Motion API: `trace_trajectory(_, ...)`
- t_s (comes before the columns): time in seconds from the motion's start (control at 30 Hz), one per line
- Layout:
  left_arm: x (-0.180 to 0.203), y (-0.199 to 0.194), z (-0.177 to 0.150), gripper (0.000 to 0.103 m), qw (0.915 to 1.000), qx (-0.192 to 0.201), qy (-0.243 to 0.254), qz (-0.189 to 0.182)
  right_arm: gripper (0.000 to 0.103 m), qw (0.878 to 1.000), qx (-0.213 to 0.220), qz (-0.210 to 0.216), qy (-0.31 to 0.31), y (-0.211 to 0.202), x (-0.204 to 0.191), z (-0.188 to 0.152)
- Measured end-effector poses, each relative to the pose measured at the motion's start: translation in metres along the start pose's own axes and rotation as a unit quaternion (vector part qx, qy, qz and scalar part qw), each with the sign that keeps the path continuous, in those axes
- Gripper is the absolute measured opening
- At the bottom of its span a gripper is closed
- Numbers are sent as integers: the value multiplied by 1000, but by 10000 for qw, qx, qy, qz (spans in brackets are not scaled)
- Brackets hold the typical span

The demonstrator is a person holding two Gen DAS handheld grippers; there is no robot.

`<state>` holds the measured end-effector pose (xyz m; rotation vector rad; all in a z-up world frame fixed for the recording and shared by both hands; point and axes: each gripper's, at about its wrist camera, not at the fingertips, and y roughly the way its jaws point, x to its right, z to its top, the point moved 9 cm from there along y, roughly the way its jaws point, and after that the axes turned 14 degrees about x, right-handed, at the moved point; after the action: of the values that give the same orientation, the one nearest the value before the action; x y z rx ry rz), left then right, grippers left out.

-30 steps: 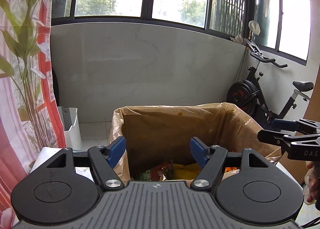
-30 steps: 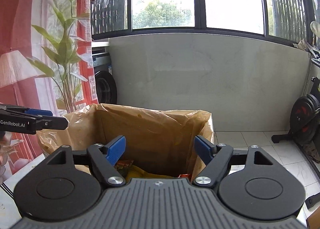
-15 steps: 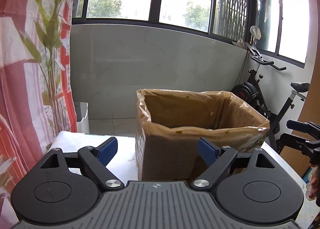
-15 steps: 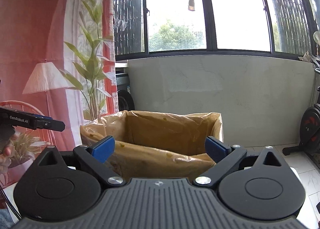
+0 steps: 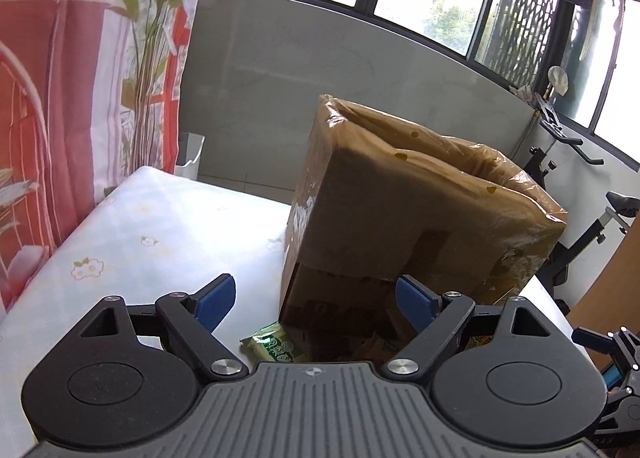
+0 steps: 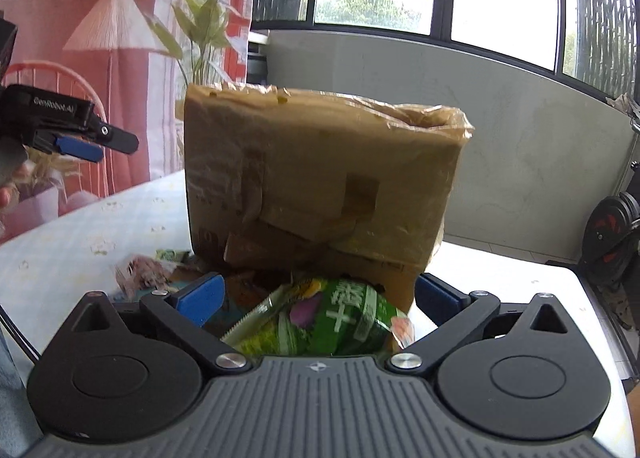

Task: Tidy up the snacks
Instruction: 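Lower both open tools to the snacks beside the box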

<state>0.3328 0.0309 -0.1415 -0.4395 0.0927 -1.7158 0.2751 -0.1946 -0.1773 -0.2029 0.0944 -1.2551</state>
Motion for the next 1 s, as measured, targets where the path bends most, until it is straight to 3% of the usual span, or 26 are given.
trace_trajectory(0.17, -6, -3, -12, 89, 9997, -160, -191, 75, 103, 9992, -313, 53, -258, -2, -6, -28)
trace_trajectory(0.47, -4, -1, -28, 89, 9991, -365, -214, 70, 103, 9850, -738, -109, -1556, 8, -11, -60)
trace_trajectory(0.87, -8, -3, -35, 89, 9985, -464, -250, 168, 103, 9745, -683, 238, -2126, 39, -18, -60)
trace_trajectory(1.0, -5, -3, -39, 89, 9984, -514, -224, 118, 103, 9769, -727, 212, -1999, 52, -15, -61)
